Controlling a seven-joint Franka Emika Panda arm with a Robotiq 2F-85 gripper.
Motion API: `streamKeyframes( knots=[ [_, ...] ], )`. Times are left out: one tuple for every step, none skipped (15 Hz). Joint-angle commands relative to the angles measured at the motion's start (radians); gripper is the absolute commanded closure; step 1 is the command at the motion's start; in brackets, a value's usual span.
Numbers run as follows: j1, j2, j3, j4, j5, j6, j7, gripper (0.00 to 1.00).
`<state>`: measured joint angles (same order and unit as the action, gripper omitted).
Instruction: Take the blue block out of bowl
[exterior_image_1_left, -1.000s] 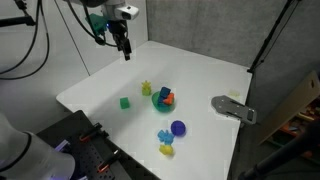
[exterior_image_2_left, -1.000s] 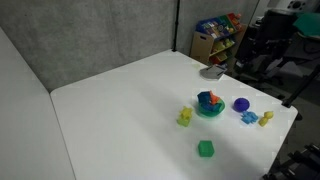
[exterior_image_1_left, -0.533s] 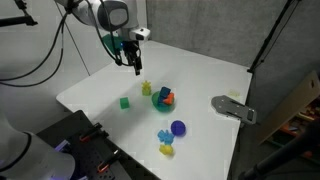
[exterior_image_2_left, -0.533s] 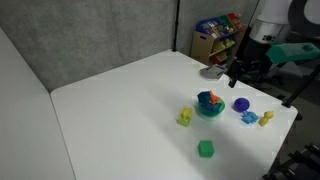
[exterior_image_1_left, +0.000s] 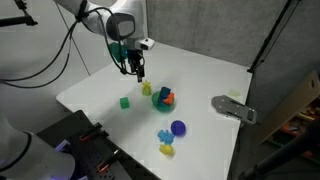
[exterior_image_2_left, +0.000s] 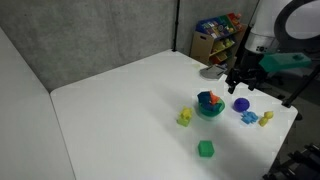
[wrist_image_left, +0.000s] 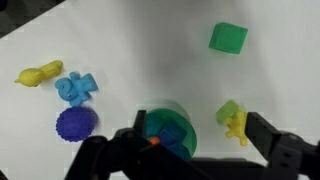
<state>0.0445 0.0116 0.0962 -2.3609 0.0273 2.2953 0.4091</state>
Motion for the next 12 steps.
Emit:
streamKeyframes(
  knots=[
    [0.011, 0.000, -0.011, 0.001, 0.000, -0.002, -0.001, 0.00],
    [0.009, 0.007, -0.013, 0.004, -0.035, 0.023, 0.037, 0.00],
    [0.006, 0.020, -0.018, 0.012, -0.062, 0.051, 0.064, 0.00],
    [0.003, 0.033, -0.023, 0.021, -0.088, 0.074, 0.086, 0.00],
    [0.002, 0.049, -0.029, 0.030, -0.115, 0.104, 0.107, 0.00],
    [0.003, 0.062, -0.036, 0.036, -0.133, 0.130, 0.121, 0.00],
    [0.004, 0.082, -0.044, 0.046, -0.154, 0.155, 0.139, 0.00],
    [0.006, 0.104, -0.052, 0.058, -0.172, 0.180, 0.154, 0.00],
    [0.008, 0.120, -0.060, 0.066, -0.182, 0.201, 0.163, 0.00],
    [0.011, 0.145, -0.069, 0.081, -0.189, 0.219, 0.168, 0.00],
    [0.015, 0.172, -0.080, 0.096, -0.208, 0.240, 0.181, 0.00],
    [0.017, 0.200, -0.086, 0.112, -0.200, 0.257, 0.168, 0.00]
  ],
)
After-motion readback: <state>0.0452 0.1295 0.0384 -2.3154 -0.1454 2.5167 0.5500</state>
